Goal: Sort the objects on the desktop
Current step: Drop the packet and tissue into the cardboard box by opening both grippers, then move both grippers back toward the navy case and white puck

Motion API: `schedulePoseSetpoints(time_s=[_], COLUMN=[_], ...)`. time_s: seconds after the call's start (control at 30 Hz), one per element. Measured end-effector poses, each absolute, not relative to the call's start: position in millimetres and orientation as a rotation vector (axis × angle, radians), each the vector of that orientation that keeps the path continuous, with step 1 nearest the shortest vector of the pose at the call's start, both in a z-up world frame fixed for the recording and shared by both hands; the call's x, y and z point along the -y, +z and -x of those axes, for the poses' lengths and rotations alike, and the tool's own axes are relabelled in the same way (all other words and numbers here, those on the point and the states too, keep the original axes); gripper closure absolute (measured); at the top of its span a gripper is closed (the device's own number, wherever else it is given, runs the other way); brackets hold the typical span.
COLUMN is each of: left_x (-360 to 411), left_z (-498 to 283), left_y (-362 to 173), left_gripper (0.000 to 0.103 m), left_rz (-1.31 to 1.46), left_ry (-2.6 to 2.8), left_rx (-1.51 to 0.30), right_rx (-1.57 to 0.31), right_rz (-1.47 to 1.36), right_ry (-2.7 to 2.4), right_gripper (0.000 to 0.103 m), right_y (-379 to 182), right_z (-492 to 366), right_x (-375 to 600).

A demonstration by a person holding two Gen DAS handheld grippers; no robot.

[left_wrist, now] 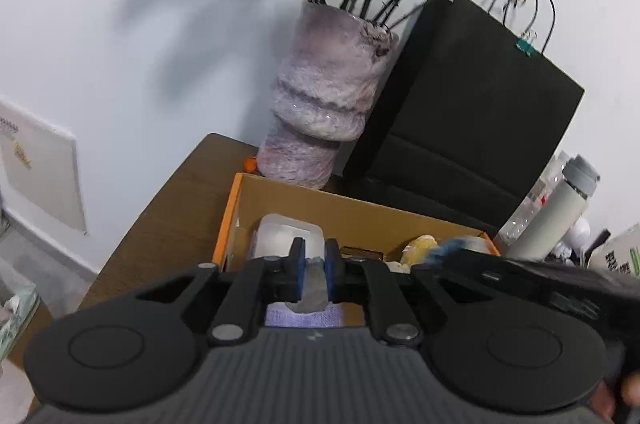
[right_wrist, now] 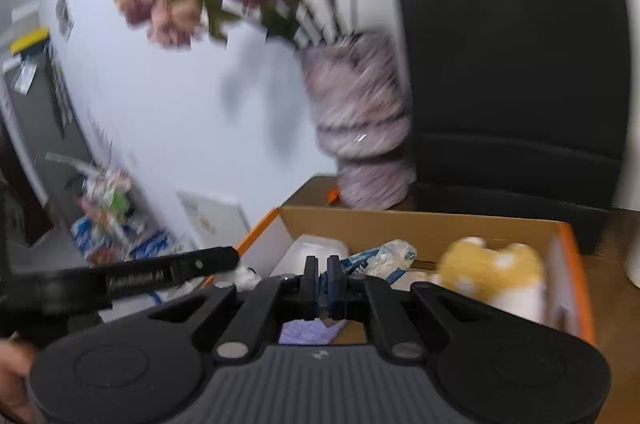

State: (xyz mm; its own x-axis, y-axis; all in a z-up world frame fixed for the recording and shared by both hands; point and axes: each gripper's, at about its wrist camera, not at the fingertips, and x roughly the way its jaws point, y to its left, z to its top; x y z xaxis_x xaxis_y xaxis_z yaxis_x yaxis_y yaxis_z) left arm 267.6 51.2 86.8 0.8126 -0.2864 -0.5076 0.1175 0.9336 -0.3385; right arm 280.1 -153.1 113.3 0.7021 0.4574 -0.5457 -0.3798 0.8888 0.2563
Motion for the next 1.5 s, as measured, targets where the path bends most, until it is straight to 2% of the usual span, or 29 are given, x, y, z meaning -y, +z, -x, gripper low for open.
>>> schedulePoseSetpoints(time_s=[0.17, 0.2, 0.23, 0.27, 0.33, 0.37, 0.4, 0.57, 0.63, 0.7, 0.77, 0.83, 0.97, 1.17, 1.33, 1.5], left_x=[-60, -62, -62, -61, -57, -55, -54, -48, -38, -26, -20, -18, -7, 1, 11, 11], left_z=[-290, -290, -290, -289, -287, -287, -287, -281, -280, -278, -278, -278, -274, -235, -201, -157], left_y=[57, 56, 56, 56, 57, 59, 60, 68, 69, 67, 65, 64, 67, 95, 105, 115], left_gripper=[0.091, 0.084, 0.067, 0.059, 0.056, 0.057, 0.055, 0.038, 0.023, 0.019, 0.017, 0.011, 0.008, 0.000, 0.000, 0.000], left_rz=[0.373, 0.388, 0.387, 0.374, 0.332, 0.322, 0.323, 0.282, 0.202, 0.100, 0.062, 0.063, -0.023, -0.060, -0.103, -0.079], left_ry=[-0.194, -0.205, -0.215, -0.224, -0.223, -0.222, -0.218, -0.228, -0.215, -0.211, -0.211, -0.187, -0.129, -0.052, -0.079, -0.094], left_rx=[-0.674, -0.678, -0.680, -0.673, -0.669, -0.672, -0.666, -0.644, -0.637, -0.653, -0.677, -0.689, -0.704, -0.632, -0.655, -0.588], right_rx=[-0.782, -0.807, -0.829, -0.866, -0.945, -0.950, -0.937, -0.876, -0.858, -0.843, -0.857, -0.884, -0.890, -0.823, -0.803, -0.743], right_rz=[-0.148, -0.128, -0.109, -0.090, -0.086, -0.087, -0.082, -0.080, -0.062, -0.010, 0.028, 0.020, -0.007, -0.048, -0.097, -0.115], right_ry=[0.459, 0.449, 0.434, 0.408, 0.351, 0.341, 0.331, 0.293, 0.262, 0.202, 0.151, 0.108, 0.053, 0.042, 0.066, 0.110], right_gripper=[0.100, 0.099, 0.098, 0.093, 0.090, 0.087, 0.079, 0.062, 0.052, 0.044, 0.044, 0.040, 0.035, 0.026, 0.026, 0.022], right_y=[77, 68, 62, 54, 46, 46, 49, 73, 83, 87, 87, 85, 86, 100, 105, 109], right_z=[-335, -339, -343, -346, -355, -355, -353, -329, -317, -306, -297, -290, -270, -224, -200, -168], right_x=[127, 122, 118, 115, 111, 112, 113, 129, 139, 147, 158, 175, 205, 231, 234, 221])
